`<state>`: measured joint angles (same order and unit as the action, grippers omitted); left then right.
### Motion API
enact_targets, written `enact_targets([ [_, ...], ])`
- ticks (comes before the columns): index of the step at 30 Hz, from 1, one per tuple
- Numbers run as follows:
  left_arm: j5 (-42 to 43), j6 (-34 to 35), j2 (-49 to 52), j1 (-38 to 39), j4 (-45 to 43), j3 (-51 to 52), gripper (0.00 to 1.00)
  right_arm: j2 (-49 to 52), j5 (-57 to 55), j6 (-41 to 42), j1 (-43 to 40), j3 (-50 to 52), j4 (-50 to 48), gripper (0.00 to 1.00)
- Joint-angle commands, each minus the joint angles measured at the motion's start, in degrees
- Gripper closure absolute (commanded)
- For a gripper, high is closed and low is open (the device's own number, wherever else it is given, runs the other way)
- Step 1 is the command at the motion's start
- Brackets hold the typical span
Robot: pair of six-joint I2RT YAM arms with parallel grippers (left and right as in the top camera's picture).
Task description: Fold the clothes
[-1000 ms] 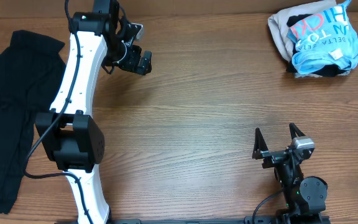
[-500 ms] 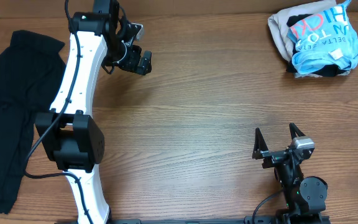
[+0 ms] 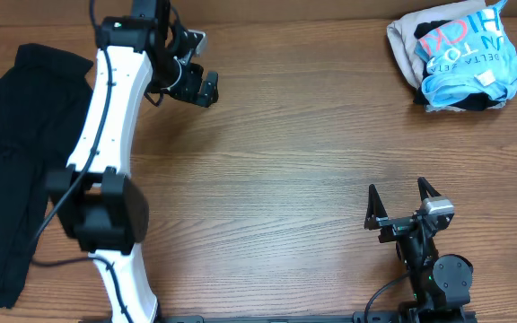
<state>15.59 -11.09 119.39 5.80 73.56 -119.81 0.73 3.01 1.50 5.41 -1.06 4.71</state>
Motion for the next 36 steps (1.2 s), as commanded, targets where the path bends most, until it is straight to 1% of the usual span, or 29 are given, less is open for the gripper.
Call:
enact_targets([
  [1,-2.2,-0.5,-12.8,1.0,-0.2,-0.5,0.00,-0.6,-0.2,0.3,0.5,0.6,-0.2,0.00],
  [5,-4.1,-1.4,-23.8,1.0,0.0,-0.5,0.00,-0.6,-0.2,0.3,0.5,0.6,-0.2,0.00],
  [8,-4.0,-6.0,-32.3,1.0,-1.2,-0.2,0.00,-0.6,-0.2,0.3,0.5,0.6,-0.2,0.00],
  [10,-4.0,-9.3,-38.2,0.9,-4.6,2.4,0.00,-0.6,-0.2,0.3,0.5,0.6,-0.2,0.00],
  [12,-4.0,-11.0,-44.5,0.7,-10.2,7.6,0.00,-0.6,-0.2,0.3,0.5,0.6,-0.2,0.00],
  [16,-1.8,-11.0,-57.7,-2.6,-23.4,23.9,0.00,-0.6,-0.2,0.3,0.5,0.6,-0.2,0.00],
  [21,6.3,-10.5,-73.2,-9.0,-42.6,49.6,0.00,-0.6,-0.2,0.3,0.5,0.6,-0.2,0.00],
  [24,11.1,-10.3,-80.9,-11.1,-52.1,64.2,0.00,-0.6,-0.2,0.3,0.5,0.6,-0.2,0.00],
  [29,11.0,-5.3,-92.7,-11.0,-68.4,86.2,0.00,-0.6,-0.2,0.3,0.5,0.6,-0.2,0.00],
  [32,11.0,-3.6,-98.6,-11.0,-77.3,97.0,0.00,-0.6,-0.2,0.3,0.5,0.6,-0.2,0.00],
  [36,10.5,-3.0,-105.4,-11.0,-83.7,107.6,0.00,-0.6,-0.2,0.3,0.5,0.6,-0.2,0.00],
])
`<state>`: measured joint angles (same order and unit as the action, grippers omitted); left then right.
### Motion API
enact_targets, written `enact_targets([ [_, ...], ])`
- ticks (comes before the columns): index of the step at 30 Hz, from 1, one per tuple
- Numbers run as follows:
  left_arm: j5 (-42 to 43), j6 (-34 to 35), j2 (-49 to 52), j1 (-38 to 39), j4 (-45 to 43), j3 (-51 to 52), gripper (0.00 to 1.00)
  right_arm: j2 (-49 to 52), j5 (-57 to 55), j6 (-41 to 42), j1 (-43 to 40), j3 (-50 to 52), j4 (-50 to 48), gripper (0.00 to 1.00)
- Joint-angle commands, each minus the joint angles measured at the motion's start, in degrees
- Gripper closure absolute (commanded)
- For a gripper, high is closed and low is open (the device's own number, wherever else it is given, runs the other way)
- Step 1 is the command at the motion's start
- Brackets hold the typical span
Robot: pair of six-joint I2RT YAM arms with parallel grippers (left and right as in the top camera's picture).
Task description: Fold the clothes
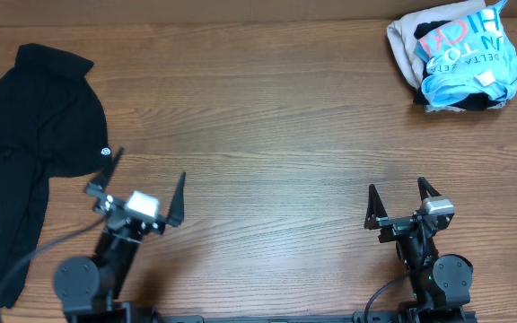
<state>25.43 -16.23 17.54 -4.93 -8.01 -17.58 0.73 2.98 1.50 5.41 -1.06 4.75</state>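
A black garment (25, 152) lies crumpled at the table's left edge, partly spread, with a small white logo showing. At the far right corner sits a pile of clothes (458, 56), light blue and beige with black beneath. My left gripper (144, 179) stands open near the front left, just right of the black garment, with nothing between its fingers. My right gripper (400, 199) stands open near the front right, also holding nothing.
The wooden table (276, 135) stretches between the two heaps. Both arm bases sit at the front edge, with cables trailing from the left one.
My left arm was stretched out to the far left with its gripper near the back edge; now it is drawn back to the front left, open. The right arm has not moved.
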Motion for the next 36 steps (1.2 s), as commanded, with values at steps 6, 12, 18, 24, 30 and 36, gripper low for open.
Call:
enact_targets([
  [6,-4.9,4.3,-12.0,1.7,-3.8,13.4,0.00,-0.6,-0.2,0.3,0.5,0.6,-0.3,0.00],
  [12,-8.7,4.3,-17.0,3.5,-1.6,17.3,0.00,-0.6,-0.1,0.3,0.5,0.6,-0.3,0.00],
  [18,-11.5,5.6,-17.4,3.7,5.3,17.3,0.00,-0.6,-0.1,0.3,0.5,0.6,-0.3,0.00],
  [24,-14.0,8.8,-17.4,3.8,11.5,17.3,0.00,-0.6,-0.1,0.3,0.5,0.6,-0.3,0.00],
  [30,-13.8,8.8,-17.3,3.8,11.2,17.3,0.00,-0.6,-0.2,0.3,0.5,0.6,-0.3,0.00],
  [36,-13.8,8.8,-17.3,3.8,11.2,17.3,0.00,-0.6,-0.2,0.3,0.5,0.6,-0.3,0.00],
])
